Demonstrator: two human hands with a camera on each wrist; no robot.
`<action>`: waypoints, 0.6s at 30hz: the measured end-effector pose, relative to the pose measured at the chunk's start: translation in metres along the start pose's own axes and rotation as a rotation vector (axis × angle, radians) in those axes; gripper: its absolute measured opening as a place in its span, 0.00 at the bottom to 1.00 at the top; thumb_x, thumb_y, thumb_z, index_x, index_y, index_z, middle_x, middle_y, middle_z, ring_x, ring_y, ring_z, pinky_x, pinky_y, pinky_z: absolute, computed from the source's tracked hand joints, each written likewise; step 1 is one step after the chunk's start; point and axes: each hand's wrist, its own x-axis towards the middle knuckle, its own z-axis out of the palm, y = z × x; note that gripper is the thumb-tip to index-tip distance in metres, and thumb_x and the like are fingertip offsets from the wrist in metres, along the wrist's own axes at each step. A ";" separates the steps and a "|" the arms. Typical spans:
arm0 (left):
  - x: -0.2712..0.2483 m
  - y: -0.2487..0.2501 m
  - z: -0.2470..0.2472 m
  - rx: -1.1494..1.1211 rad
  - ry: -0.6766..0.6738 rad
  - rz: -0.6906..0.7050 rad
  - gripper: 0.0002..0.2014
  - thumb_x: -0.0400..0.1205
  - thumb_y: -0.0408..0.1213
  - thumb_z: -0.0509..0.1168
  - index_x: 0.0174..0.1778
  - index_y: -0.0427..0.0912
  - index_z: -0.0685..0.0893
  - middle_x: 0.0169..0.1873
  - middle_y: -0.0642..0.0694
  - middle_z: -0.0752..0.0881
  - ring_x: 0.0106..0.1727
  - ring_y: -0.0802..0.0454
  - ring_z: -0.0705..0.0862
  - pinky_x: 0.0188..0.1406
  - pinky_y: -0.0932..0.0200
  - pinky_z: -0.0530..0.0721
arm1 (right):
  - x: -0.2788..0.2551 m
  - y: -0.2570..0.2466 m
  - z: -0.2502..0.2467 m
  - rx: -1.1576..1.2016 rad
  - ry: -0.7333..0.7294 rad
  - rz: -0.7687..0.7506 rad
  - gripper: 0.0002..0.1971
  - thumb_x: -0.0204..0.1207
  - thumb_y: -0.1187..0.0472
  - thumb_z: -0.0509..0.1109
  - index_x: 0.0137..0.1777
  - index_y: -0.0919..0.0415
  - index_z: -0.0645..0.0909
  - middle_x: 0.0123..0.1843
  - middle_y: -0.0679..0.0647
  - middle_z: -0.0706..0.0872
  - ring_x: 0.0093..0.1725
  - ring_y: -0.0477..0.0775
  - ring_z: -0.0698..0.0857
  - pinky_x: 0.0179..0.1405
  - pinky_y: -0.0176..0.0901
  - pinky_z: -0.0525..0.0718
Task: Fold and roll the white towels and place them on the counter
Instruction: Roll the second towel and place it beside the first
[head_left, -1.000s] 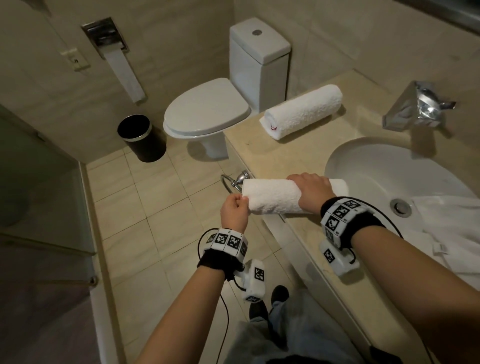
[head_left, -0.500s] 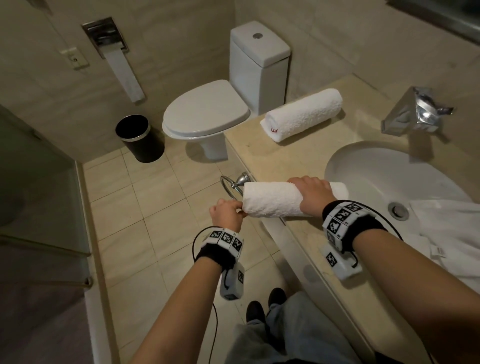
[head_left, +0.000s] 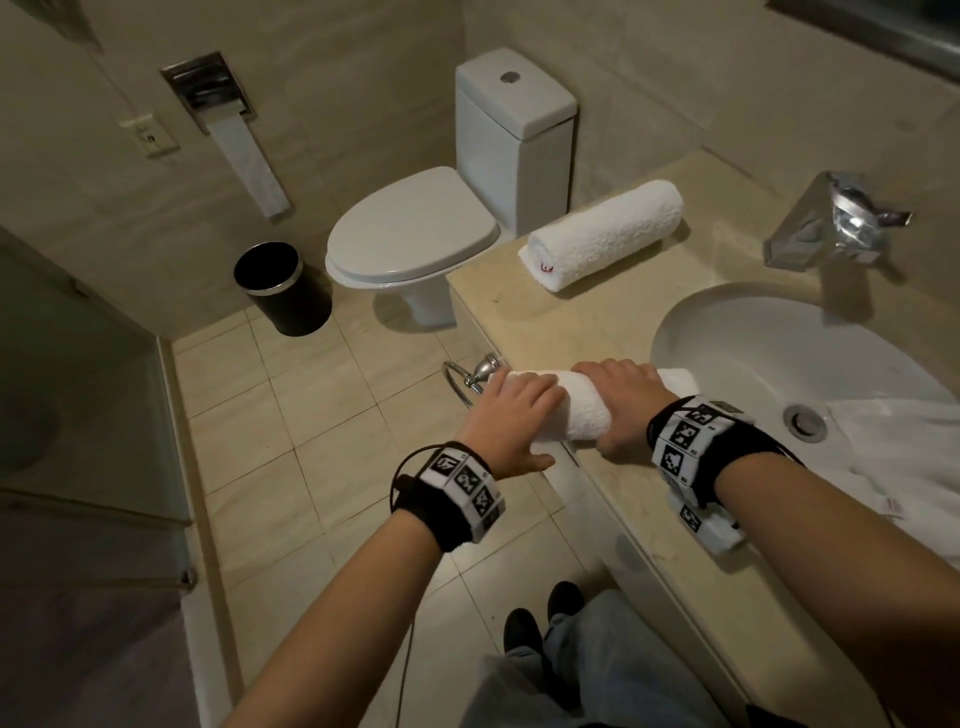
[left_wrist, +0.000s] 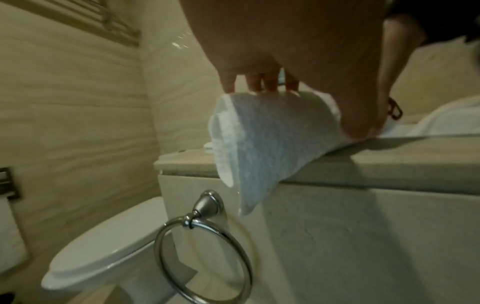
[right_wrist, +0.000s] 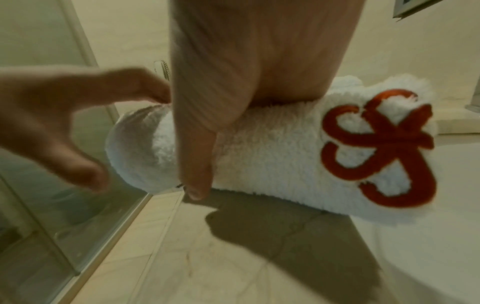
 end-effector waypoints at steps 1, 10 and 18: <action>0.007 0.001 0.005 0.065 -0.072 -0.003 0.43 0.72 0.54 0.71 0.79 0.45 0.58 0.78 0.43 0.63 0.78 0.44 0.63 0.79 0.41 0.51 | 0.000 0.001 0.001 -0.004 0.009 -0.008 0.43 0.58 0.44 0.79 0.71 0.47 0.61 0.61 0.49 0.74 0.61 0.54 0.74 0.66 0.51 0.69; 0.018 -0.001 0.028 0.116 -0.080 -0.161 0.35 0.77 0.36 0.69 0.74 0.44 0.55 0.61 0.40 0.81 0.57 0.43 0.82 0.58 0.50 0.80 | -0.012 0.039 0.008 -0.189 0.062 -0.110 0.51 0.45 0.49 0.82 0.71 0.51 0.63 0.57 0.56 0.83 0.50 0.60 0.84 0.49 0.56 0.82; 0.063 -0.018 0.017 0.270 -0.017 -0.159 0.50 0.45 0.39 0.85 0.62 0.45 0.68 0.35 0.46 0.86 0.27 0.47 0.82 0.31 0.54 0.81 | 0.016 0.069 0.000 -0.230 0.016 -0.007 0.59 0.25 0.54 0.85 0.66 0.55 0.69 0.46 0.58 0.86 0.35 0.61 0.85 0.28 0.52 0.81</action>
